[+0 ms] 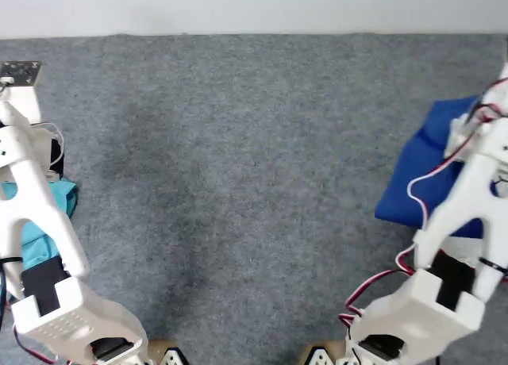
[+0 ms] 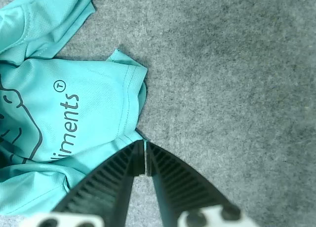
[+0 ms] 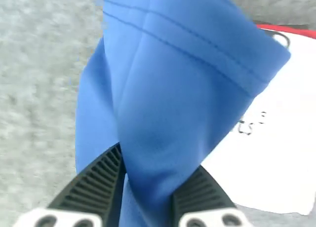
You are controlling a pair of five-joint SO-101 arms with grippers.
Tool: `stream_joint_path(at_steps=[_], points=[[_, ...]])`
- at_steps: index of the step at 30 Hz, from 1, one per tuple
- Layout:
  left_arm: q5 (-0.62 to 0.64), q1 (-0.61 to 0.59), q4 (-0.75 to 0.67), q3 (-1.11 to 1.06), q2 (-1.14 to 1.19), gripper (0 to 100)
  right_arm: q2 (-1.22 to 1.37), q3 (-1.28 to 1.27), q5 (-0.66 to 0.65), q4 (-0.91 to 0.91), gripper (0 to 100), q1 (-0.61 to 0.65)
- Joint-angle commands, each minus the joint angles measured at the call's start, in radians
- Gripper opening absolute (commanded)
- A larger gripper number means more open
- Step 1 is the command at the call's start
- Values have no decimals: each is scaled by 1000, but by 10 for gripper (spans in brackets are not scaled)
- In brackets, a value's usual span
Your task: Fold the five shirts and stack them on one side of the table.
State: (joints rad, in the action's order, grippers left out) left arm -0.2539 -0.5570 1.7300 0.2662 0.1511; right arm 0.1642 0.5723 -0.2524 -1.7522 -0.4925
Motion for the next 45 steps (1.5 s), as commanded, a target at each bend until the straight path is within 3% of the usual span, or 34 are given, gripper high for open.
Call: stream_joint_path(at_steps=[1,8,19,24,31,33,37,42,45], points=[[-3,5,2,12,-17,15,1,3,-84,22,8,-71],[-5,5,0,12,-17,15,111,6,-176,163,8,-163],[-6,5,0,12,-9,15,170,5,-304,182,9,-236],[-72,0,-2,12,-11,15,226,9,-316,266,17,-303],[-94,0,-2,12,-17,15,205,9,-310,262,284,-305],[-94,0,0,12,-17,15,157,9,-308,262,316,-303],[-94,-2,0,12,-17,15,50,9,-305,255,258,-263],[-94,-2,0,12,-17,15,-24,5,-226,165,20,-166],[-94,-2,0,12,-17,15,13,2,-183,125,37,-136]])
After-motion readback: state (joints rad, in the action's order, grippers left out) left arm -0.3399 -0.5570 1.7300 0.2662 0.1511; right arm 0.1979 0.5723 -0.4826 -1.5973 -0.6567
